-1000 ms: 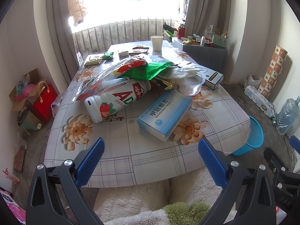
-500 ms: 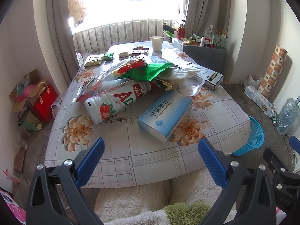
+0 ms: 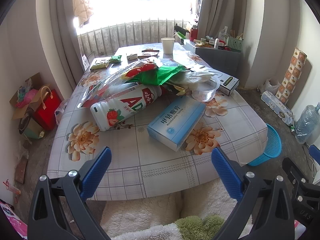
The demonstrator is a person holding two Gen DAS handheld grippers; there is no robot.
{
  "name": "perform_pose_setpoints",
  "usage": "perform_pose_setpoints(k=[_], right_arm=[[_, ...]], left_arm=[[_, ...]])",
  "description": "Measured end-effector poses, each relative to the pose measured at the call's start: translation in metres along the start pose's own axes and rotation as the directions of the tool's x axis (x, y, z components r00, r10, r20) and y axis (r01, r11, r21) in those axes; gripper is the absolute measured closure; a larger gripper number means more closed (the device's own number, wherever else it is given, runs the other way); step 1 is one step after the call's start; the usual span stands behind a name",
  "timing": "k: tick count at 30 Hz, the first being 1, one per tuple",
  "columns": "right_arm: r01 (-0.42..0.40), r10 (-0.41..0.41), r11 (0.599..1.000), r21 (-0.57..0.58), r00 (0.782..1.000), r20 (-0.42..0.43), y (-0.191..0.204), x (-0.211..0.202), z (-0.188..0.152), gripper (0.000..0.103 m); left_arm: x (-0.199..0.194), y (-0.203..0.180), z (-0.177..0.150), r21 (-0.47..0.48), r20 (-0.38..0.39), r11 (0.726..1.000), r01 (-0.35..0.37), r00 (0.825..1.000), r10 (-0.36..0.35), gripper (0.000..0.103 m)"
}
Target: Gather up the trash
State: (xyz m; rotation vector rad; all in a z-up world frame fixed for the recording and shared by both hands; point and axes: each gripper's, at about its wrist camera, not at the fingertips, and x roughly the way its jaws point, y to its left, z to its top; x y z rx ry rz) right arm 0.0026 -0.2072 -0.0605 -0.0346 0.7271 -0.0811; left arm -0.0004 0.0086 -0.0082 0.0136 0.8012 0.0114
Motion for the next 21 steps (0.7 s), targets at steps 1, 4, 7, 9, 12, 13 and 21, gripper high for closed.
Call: perform_pose_setpoints(k=[1, 4, 7, 9, 12, 13, 21], right_arm=[[0.0, 0.0, 1.0, 0.0, 1.0, -0.001, 0.0, 0.0, 0.0, 0.007], [-0.001, 0.001, 1.0, 0.0, 1.0, 0.0, -0.001, 0.0, 0.001, 0.007], [-0.002, 0.002, 1.0, 0.001, 1.0, 0.0, -0.003, 0.0, 0.0, 0.007], [-0.003, 0.003, 1.0, 0.003, 1.0, 0.0, -0.004, 0.001, -0.001, 0.007], [-0.014, 0.013, 1.0, 0.012, 1.0, 0.007, 0.003, 0.002, 0.001, 0.007], [-0.02, 0.02, 1.0, 0.017, 1.0, 0.012, 0.005, 0.004, 0.002, 0.007], [-0.057, 0.056, 0.997, 0.06, 0.998, 0.014, 0.008, 0.023, 0.014, 0.007]], left_arm=[[0.0, 0.0, -0.001, 0.0, -0.001, 1.0, 0.001, 1.0, -0.001, 0.005], [0.003, 0.001, -0.002, 0.003, -0.003, 1.0, 0.001, 1.0, -0.001, 0.005], [0.003, 0.001, -0.003, 0.005, -0.004, 1.0, 0.005, 1.0, -0.005, 0.005], [0.004, 0.001, -0.003, 0.008, -0.004, 1.0, 0.01, 1.0, -0.01, 0.005], [0.007, 0.001, -0.001, 0.015, -0.004, 1.0, 0.026, 1.0, -0.026, 0.005], [0.009, 0.002, -0.001, 0.018, -0.004, 0.999, 0.037, 0.999, -0.037, 0.005], [0.02, 0.025, 0.002, 0.027, 0.095, 0.987, 0.159, 0.982, -0.16, 0.005]])
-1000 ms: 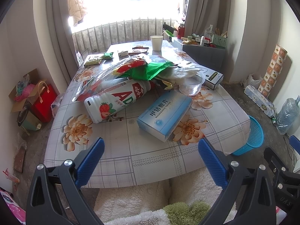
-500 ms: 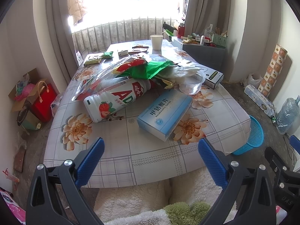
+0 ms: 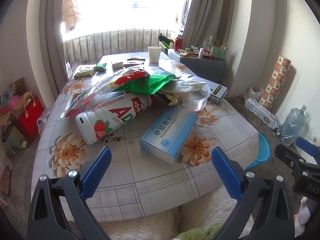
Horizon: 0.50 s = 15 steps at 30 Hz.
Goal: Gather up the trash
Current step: 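Grasp the blue-white medicine box with the right gripper while the left gripper approaches the snack bags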
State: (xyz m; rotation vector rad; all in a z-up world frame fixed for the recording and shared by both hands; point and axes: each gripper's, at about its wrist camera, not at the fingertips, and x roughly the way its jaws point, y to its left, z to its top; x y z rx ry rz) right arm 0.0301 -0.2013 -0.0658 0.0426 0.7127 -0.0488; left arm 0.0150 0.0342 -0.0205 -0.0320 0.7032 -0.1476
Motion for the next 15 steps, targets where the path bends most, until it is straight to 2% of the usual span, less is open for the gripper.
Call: perform_pose_setpoints(k=[5, 8, 11, 15], right_arm=[[-0.065, 0.066, 0.997, 0.041, 0.997, -0.039, 0.012, 0.027, 0.013, 0.007], [-0.125, 0.129, 0.99, 0.072, 0.99, -0.058, 0.018, 0.041, 0.024, 0.007], [-0.19, 0.199, 0.975, 0.116, 0.977, -0.08, 0.022, 0.055, 0.033, 0.007], [-0.241, 0.263, 0.957, 0.163, 0.955, -0.135, 0.03, 0.079, 0.04, 0.021]], left_arm=[[0.01, 0.021, 0.006, -0.001, 0.069, 0.998, 0.068, 0.995, -0.068, 0.005], [0.018, 0.029, 0.012, 0.01, 0.095, 0.993, 0.12, 0.988, -0.121, 0.011], [0.03, 0.035, 0.018, 0.008, 0.086, 0.982, 0.189, 0.978, -0.189, 0.02], [0.055, 0.039, 0.027, -0.025, 0.029, 0.963, 0.268, 0.963, -0.267, 0.039]])
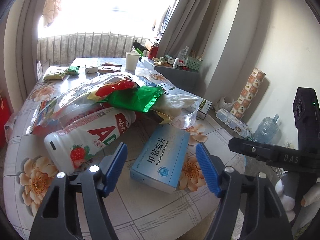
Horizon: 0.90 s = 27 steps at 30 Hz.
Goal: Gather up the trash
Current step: 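Grasp the blue-white medicine box with the right gripper while the left gripper approaches the snack bags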
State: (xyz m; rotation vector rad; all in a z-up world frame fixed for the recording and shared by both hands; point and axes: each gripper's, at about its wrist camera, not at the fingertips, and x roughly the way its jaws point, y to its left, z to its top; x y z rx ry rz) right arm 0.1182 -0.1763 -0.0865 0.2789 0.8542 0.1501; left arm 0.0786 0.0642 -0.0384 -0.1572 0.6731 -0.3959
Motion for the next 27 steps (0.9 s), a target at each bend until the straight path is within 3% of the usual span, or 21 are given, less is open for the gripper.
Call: perform_pose_setpoints(k=[4, 13, 21, 27], right_arm=[[-0.036, 0.038, 0.999, 0.032, 0.998, -0.055, 0.001, 0.018, 0.004, 0.034], [-0.03, 0.037, 0.996, 0.083, 0.996, -0.082, -0.018, 0.026, 0.003, 0.037], [-0.028, 0.038, 0.991, 0.133, 0.997, -0.069, -0.04, 0.022, 0.002, 0.037], [-0.029, 0.039, 0.986, 0.164, 0.997, -0.061, -0.051, 0.017, 0.0, 0.037]], left_arm=[[0.021, 0.007, 0.005, -0.02, -0.053, 1.0, -0.001, 0.999, 0.0, 0.047], [0.057, 0.02, 0.001, -0.09, -0.183, 0.996, -0.004, 0.983, -0.013, 0.048], [0.066, 0.008, -0.004, -0.102, -0.249, 0.992, 0.074, 0.964, -0.097, 0.048], [0.07, -0.012, -0.01, -0.131, -0.292, 0.97, 0.203, 0.927, -0.234, 0.049]])
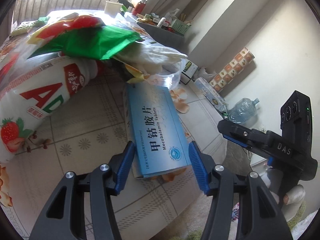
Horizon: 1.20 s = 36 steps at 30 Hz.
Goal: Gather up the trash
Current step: 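Grasp the blue-white medicine box with the right gripper while the left gripper approaches the snack bags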
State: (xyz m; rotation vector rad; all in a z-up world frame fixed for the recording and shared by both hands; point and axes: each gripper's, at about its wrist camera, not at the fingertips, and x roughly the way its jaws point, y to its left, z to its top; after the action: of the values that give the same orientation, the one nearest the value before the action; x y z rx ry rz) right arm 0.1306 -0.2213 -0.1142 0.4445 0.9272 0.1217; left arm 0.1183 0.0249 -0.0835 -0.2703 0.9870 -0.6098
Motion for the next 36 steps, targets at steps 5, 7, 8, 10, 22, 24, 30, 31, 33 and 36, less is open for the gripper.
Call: perform_pose_setpoints(k=[5, 7, 8, 10, 22, 24, 30, 31, 33, 36], right_arm=[[0.001, -0.001, 1.0, 0.031, 1.0, 0.025, -0.011, -0.01, -0.002, 0.037], [-0.002, 0.001, 0.999, 0.048, 0.999, 0.035, -0.017, -0.013, -0.003, 0.037], [-0.004, 0.002, 0.998, 0.056, 0.999, 0.038, -0.02, -0.015, -0.004, 0.037], [-0.007, 0.004, 0.998, 0.066, 0.999, 0.044, -0.025, -0.017, -0.005, 0.037], [-0.033, 0.032, 0.999, 0.019, 0.998, 0.049, -0.025, -0.018, -0.007, 0.027], [-0.024, 0.024, 1.0, -0.007, 0.998, 0.05, -0.022, -0.017, -0.008, 0.024], [-0.035, 0.038, 0.99, -0.134, 0.999, 0.021, 0.003, -0.006, -0.007, 0.015], [-0.042, 0.044, 0.987, -0.158, 0.999, 0.011, 0.009, -0.002, -0.007, 0.015], [-0.054, 0.052, 0.978, -0.204, 0.999, -0.014, 0.022, 0.007, -0.006, 0.014], [-0.07, 0.061, 0.965, -0.251, 0.997, -0.043, 0.037, 0.02, -0.004, 0.014]], left_arm=[[0.007, -0.021, -0.002, 0.068, -0.027, 0.997, 0.045, 0.999, -0.043, 0.048], [0.01, -0.029, -0.002, 0.096, -0.033, 0.994, 0.046, 0.999, -0.043, 0.048], [0.011, -0.032, -0.001, 0.105, -0.033, 0.994, 0.043, 0.999, -0.039, 0.048], [0.012, -0.036, 0.0, 0.117, -0.029, 0.993, 0.03, 0.999, -0.027, 0.048], [-0.019, -0.02, 0.002, 0.086, 0.027, 0.992, -0.092, 0.996, 0.09, 0.043], [-0.026, -0.018, 0.004, 0.09, 0.046, 0.99, -0.111, 0.993, 0.107, 0.042], [-0.054, -0.01, 0.01, 0.075, 0.12, 0.984, -0.163, 0.981, 0.153, 0.042], [-0.06, -0.009, 0.011, 0.073, 0.137, 0.982, -0.174, 0.977, 0.163, 0.042], [-0.071, -0.006, 0.011, 0.069, 0.17, 0.978, -0.197, 0.968, 0.183, 0.042], [-0.089, 0.002, 0.012, 0.067, 0.22, 0.967, -0.245, 0.949, 0.225, 0.041]])
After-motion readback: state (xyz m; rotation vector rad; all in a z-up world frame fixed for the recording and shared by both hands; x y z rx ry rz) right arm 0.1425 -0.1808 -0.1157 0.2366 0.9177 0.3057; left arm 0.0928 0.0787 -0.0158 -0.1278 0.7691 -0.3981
